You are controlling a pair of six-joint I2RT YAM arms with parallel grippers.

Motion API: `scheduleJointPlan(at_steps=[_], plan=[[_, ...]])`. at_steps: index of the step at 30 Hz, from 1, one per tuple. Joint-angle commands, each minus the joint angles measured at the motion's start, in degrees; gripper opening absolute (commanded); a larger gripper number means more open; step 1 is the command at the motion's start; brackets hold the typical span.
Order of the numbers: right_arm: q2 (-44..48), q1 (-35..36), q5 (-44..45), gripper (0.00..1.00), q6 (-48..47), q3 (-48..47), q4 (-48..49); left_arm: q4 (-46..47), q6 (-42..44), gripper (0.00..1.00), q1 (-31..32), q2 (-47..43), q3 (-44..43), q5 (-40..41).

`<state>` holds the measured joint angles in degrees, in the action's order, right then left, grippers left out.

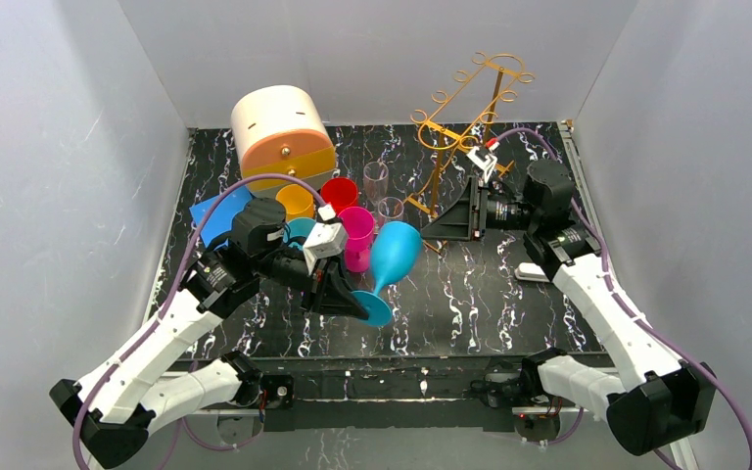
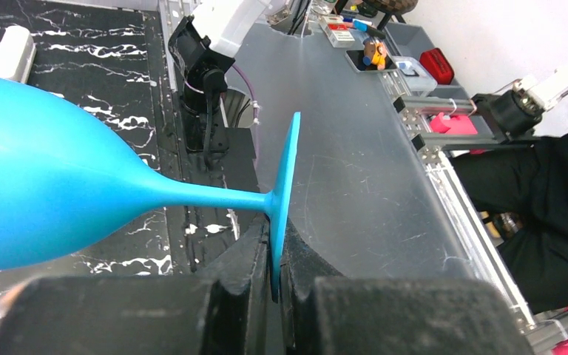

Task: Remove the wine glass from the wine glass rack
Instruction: Place the wine glass at the center of the board.

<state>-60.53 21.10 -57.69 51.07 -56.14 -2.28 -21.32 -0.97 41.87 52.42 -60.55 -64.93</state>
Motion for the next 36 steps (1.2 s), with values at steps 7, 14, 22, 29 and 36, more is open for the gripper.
scheduleJointPlan(at_steps=[7,14,22,29,36], plan=[[-1.3,0.1,-11.9,0.66,6.1,0.7,11.2,1.8,9.1,0.0,0.3,0.2,0.4,-4.7],[-2.8,0.1,-15.7,0.62,8.2,-0.2,12.8,1.9,12.6,0.0,0.2,0.3,1.5,-5.9],[-4.5,0.3,-19.1,0.51,9.1,-2.6,14.1,1.9,16.7,0.0,0.3,0.1,4.2,-3.5],[-5.6,0.9,-22.8,0.38,12.7,-3.6,18.1,1.0,19.7,0.0,0.2,1.8,6.2,-2.6],[-4.9,1.7,-25.5,0.4,12.7,-2.9,17.5,-3.9,23.5,0.0,0.3,2.5,5.6,2.3]])
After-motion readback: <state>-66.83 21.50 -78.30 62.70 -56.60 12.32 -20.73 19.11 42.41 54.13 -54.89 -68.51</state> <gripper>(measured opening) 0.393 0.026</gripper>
